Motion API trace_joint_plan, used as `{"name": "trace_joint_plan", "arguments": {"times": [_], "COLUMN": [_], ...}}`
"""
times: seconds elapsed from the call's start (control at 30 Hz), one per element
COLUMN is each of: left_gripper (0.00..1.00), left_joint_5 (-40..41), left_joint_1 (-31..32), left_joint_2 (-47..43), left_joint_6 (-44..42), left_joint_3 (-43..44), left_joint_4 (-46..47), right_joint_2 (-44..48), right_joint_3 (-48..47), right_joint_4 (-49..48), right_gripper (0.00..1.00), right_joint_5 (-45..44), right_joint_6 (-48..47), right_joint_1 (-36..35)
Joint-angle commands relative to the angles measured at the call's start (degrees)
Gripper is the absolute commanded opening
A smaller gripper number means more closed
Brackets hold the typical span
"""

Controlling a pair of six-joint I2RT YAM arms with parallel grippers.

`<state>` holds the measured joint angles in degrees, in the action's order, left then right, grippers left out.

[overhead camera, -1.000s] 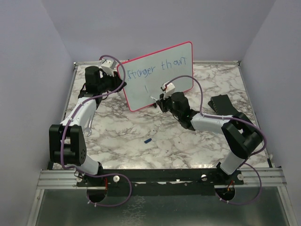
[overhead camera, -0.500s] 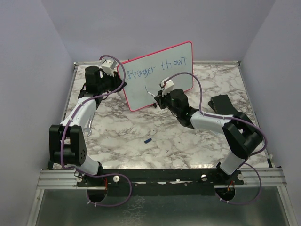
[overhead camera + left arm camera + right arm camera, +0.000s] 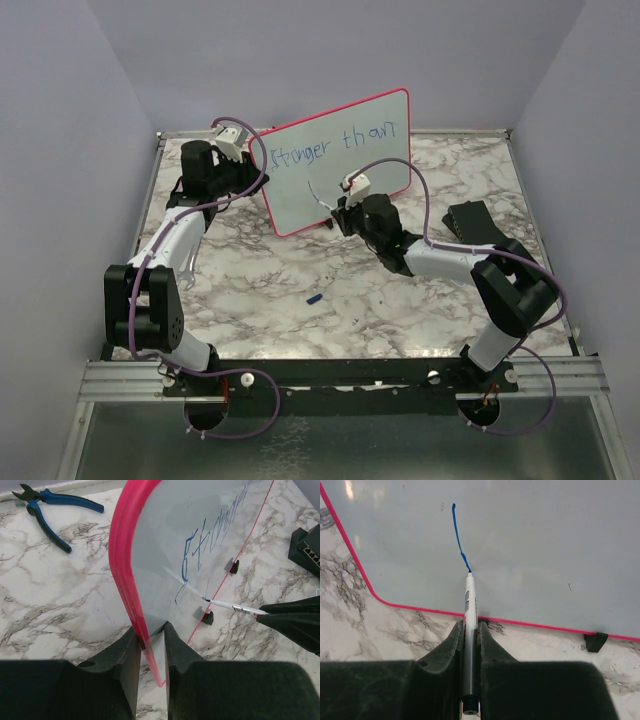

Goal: Write a sentence on the whiteboard

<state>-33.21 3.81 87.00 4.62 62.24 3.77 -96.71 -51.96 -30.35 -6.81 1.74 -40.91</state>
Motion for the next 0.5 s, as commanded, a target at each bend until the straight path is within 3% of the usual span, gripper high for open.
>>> {"name": "trace_joint_plan", "arguments": {"times": [0.0, 0.47], "left_gripper": [0.05, 0.05], "left_joint_5": [1.49, 1.42], "left_joint_1": [0.59, 0.58], "left_joint_2": [-0.92, -0.99], "left_joint_6": [-2.16, -2.17], "left_joint_3": [-0.71, -0.73], "left_joint_4": [-2.23, -2.28], "right_joint_2": [0.12, 3.93], "right_joint_3": [1.89, 1.84], "right_joint_4": [-0.31, -1.56], "right_gripper": [0.01, 0.01], "right_joint_5": [-2.60, 1.79], "right_joint_6": [0.70, -0.33], "right_joint_1": [-0.26, -0.96]}}
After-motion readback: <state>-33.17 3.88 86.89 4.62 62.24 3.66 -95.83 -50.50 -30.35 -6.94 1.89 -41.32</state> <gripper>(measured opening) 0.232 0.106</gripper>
